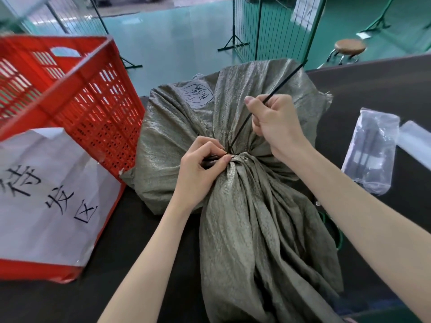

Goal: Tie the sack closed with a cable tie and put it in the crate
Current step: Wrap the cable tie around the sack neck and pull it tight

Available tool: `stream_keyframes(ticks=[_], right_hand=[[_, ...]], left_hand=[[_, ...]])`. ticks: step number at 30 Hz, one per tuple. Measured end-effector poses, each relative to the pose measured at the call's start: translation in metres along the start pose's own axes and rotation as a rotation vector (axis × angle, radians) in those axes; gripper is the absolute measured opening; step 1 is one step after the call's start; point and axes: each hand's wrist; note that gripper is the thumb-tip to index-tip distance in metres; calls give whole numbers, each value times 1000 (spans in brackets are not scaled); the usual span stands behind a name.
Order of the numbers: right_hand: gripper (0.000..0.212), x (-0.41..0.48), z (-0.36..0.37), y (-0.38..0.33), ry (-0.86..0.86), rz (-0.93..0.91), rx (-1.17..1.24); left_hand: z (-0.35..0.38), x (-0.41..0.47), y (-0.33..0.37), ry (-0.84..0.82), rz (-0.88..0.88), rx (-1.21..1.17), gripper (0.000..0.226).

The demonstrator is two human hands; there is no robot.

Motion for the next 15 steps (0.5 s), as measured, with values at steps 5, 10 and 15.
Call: stream_keyframes(ticks=[5,10,15], right_hand=[[55,3,-8,-11,46,20,108],[52,2,-7,-6,109,106,206],[50,-2,-2,8,66,187,212]], left_hand=[[4,-2,-1,15,8,39,12],[6,-6,-5,26,6,60,12],[6,-15,-12,64,-21,33,9]])
Point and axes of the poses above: each hand's wrist, its own x-axis towards the middle knuckle, its own z-axis out of the palm, y = z × x, and after that the axes turned 8 degrees about -x, right-handed
